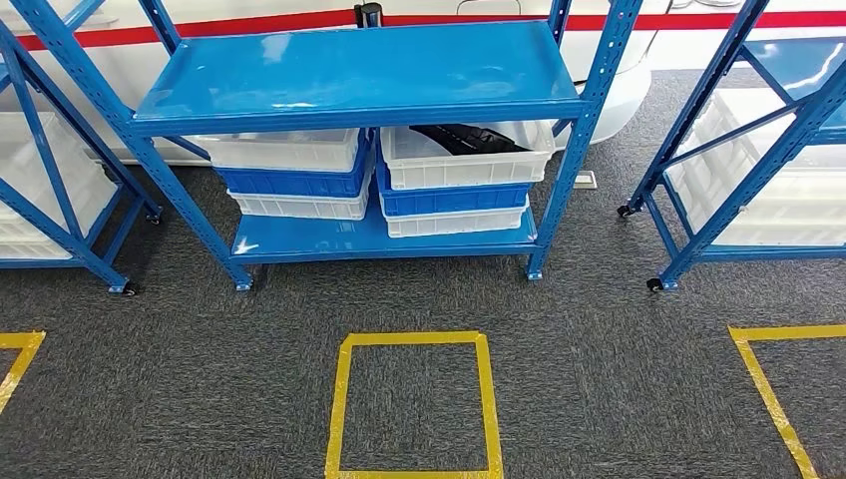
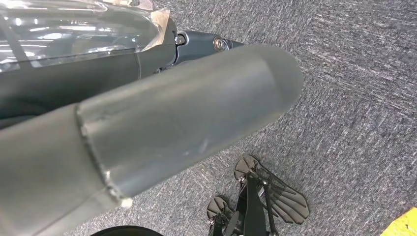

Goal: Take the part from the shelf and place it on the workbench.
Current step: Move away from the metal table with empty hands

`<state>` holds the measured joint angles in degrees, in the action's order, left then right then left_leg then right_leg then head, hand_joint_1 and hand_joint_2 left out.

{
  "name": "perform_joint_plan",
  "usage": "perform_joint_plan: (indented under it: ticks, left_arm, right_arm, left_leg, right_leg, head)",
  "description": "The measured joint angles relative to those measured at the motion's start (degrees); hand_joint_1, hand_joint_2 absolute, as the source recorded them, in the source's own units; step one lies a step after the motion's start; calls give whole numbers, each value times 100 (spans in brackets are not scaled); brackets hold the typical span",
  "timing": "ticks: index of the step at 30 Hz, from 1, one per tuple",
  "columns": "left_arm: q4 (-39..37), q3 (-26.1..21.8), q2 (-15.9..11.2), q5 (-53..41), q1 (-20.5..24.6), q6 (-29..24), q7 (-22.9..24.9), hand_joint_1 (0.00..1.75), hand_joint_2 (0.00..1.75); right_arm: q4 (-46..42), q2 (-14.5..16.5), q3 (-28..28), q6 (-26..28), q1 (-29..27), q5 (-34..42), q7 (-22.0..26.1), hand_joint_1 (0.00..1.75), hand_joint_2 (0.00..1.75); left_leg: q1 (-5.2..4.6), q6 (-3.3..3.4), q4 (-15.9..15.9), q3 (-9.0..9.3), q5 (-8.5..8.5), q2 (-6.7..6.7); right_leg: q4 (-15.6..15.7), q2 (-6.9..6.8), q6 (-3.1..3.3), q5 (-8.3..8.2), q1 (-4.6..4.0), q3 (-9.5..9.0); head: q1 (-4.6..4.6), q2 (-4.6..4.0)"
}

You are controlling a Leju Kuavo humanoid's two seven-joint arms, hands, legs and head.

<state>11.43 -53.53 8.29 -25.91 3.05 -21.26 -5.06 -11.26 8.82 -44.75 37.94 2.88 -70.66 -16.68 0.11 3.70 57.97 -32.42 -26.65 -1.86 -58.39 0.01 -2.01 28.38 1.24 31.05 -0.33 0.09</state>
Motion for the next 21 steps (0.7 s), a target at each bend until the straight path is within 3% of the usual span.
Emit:
perform_joint_plan:
  ticks: [4, 9, 11, 15, 19, 21]
  left_arm:
    - [0, 0, -1, -14, -1, -3, 14, 0, 0]
    - [0, 0, 0, -38, -1, -3, 29, 0, 0]
    - [0, 0, 1, -43, -1, -4, 33, 0, 0]
    - [0, 0, 1, -50, -1, -27, 34, 0, 175]
    - [0, 0, 2, -53, 0, -89, 53, 0, 175]
    - [0, 1, 3, -74, -1, -124, 67, 0, 175]
  right_arm:
    - [0, -1, -8, 7, 2, 5, 16, 0, 0]
    - [0, -2, -20, 7, 3, 9, 36, 0, 0]
    - [0, -2, -27, 8, 3, 9, 48, 0, 0]
    - [0, -1, -55, 7, 3, 15, 85, 0, 175]
    - [2, 0, -64, 8, 3, 21, 127, 0, 0]
    - [2, 1, -67, 11, 3, 34, 168, 0, 87]
  left_leg:
    - [3, -30, -24, 13, 1, 1]
    - [23, -261, -40, 25, -7, 1]
    - [19, -287, -40, 27, -10, 1]
    - [-10, -292, -38, 28, -13, 2]
    - [-30, -288, -36, 27, -15, 2]
    - [-40, -286, -35, 27, -16, 2]
  right_leg:
    - [-3, -1, 28, 17, -16, -5]
    - [-7, -1, 45, 28, -40, -3]
    - [-7, -1, 46, 29, -47, -1]
    - [-3, -1, 44, 30, -37, 0]
    - [6, -2, 43, 29, -20, -4]
    - [9, -2, 42, 29, -11, -5]
  head:
    - [2, 0]
    - [3, 0]
    - [4, 0]
    - [4, 0]
    - [6, 0]
    - [6, 0]
